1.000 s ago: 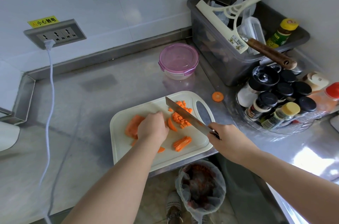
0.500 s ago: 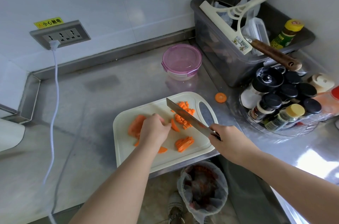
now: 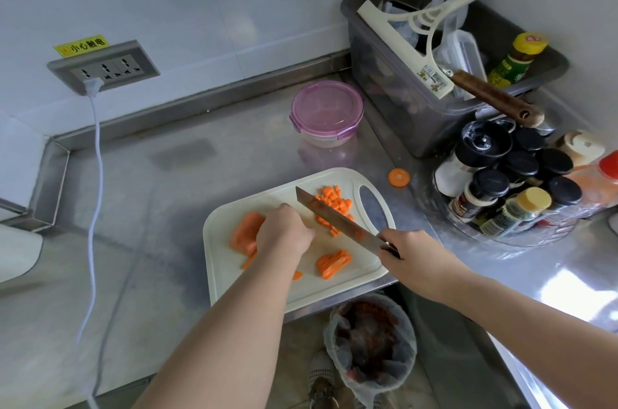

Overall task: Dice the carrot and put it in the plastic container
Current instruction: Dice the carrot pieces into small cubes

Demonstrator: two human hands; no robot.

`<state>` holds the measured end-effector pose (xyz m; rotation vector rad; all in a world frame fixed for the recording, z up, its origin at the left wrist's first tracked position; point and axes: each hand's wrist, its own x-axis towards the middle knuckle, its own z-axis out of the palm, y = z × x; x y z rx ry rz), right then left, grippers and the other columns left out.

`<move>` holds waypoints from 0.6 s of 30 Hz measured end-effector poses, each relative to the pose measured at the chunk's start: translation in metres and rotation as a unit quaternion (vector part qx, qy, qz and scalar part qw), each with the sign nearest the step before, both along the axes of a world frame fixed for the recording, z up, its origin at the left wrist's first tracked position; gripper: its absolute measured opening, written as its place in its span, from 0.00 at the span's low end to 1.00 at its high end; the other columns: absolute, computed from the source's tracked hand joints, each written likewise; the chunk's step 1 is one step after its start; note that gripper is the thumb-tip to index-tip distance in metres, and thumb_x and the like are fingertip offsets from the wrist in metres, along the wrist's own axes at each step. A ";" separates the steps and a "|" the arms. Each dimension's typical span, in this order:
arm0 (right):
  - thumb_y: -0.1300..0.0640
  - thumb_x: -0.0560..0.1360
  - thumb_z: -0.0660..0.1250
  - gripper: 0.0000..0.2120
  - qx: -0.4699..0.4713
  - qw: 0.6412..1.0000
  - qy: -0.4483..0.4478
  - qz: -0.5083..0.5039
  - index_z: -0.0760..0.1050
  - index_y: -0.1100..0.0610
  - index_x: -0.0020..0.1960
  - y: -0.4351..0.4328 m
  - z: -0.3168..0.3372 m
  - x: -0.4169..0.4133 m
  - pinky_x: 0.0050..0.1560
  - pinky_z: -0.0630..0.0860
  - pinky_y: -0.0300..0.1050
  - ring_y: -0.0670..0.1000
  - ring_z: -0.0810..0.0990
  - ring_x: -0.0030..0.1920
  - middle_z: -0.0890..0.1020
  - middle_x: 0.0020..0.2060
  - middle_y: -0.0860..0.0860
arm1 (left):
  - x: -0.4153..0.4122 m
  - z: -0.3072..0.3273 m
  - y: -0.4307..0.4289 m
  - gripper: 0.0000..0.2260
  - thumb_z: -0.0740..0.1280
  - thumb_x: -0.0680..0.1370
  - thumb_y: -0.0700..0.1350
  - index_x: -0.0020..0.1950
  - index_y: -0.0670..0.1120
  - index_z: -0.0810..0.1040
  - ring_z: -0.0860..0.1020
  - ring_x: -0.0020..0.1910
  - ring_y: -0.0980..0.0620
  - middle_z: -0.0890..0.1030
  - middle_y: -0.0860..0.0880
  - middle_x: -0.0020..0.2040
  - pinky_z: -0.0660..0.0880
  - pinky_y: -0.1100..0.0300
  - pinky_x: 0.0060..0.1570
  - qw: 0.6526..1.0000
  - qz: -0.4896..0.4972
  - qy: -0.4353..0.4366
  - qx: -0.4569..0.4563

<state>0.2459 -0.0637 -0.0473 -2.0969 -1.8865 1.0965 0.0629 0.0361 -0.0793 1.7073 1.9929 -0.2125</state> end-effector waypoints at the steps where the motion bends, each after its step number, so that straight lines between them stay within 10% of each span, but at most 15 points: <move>1: 0.57 0.80 0.57 0.08 -0.006 1.000 -0.006 0.009 0.70 0.54 0.42 0.000 -0.001 0.000 0.31 0.64 0.43 0.48 0.68 0.29 0.73 0.30 0.49 | -0.002 0.001 -0.001 0.18 0.69 0.74 0.51 0.59 0.43 0.73 0.79 0.55 0.43 0.80 0.43 0.56 0.75 0.55 0.48 1.000 0.001 0.003 0.000; 18: 0.56 0.80 0.55 0.14 -0.021 0.999 -0.040 0.029 0.62 0.47 0.35 0.013 -0.011 -0.006 0.30 0.65 0.43 0.49 0.69 0.30 0.72 0.30 0.49 | -0.020 0.000 -0.013 0.13 0.63 0.78 0.49 0.44 0.43 0.83 0.83 0.38 0.44 0.84 0.44 0.38 0.82 0.51 0.40 0.987 0.101 -0.124 -0.019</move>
